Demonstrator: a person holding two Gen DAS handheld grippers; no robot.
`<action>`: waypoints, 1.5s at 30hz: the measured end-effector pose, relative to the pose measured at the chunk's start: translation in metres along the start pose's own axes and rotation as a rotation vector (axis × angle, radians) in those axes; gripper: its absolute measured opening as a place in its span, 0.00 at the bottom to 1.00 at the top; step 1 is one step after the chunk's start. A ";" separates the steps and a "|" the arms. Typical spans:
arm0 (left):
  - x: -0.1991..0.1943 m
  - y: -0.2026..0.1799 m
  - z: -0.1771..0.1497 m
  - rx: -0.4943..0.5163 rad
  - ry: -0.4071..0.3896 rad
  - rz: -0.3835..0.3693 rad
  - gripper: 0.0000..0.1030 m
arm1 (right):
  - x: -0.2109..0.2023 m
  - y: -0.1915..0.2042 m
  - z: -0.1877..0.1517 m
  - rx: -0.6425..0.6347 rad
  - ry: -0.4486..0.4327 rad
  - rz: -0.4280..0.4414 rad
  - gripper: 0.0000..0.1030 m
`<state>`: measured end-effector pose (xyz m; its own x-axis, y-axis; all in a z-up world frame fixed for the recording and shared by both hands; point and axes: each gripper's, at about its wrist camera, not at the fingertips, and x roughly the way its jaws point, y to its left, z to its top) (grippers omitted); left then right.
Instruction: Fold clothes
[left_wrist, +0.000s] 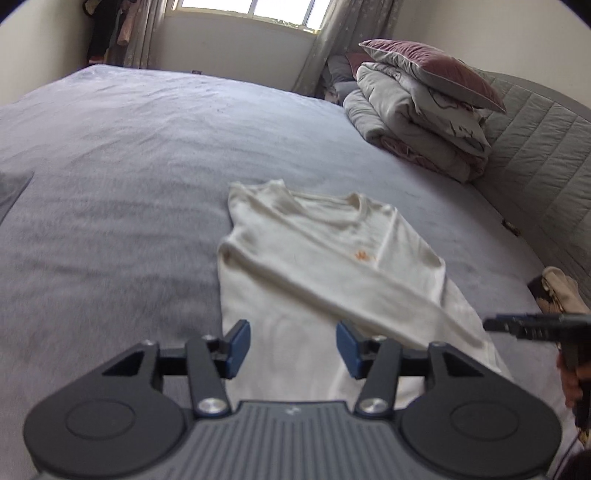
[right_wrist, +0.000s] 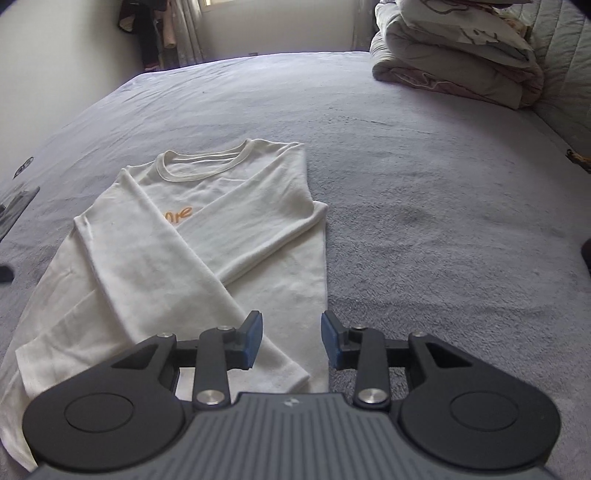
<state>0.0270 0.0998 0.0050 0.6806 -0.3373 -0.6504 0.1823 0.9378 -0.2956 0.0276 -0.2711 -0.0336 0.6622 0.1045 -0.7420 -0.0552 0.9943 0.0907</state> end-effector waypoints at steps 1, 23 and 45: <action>-0.001 0.002 -0.006 -0.015 0.000 -0.003 0.56 | -0.001 0.001 -0.001 -0.003 0.000 -0.003 0.39; 0.015 0.028 -0.047 -0.063 0.055 -0.009 0.57 | 0.014 0.015 -0.019 -0.010 0.061 -0.060 0.48; 0.017 0.037 -0.042 -0.073 0.057 -0.006 0.57 | 0.017 0.012 -0.022 0.069 0.042 -0.078 0.56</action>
<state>0.0151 0.1250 -0.0463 0.6380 -0.3493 -0.6862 0.1331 0.9278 -0.3486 0.0221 -0.2568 -0.0601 0.6303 0.0290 -0.7758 0.0474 0.9960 0.0758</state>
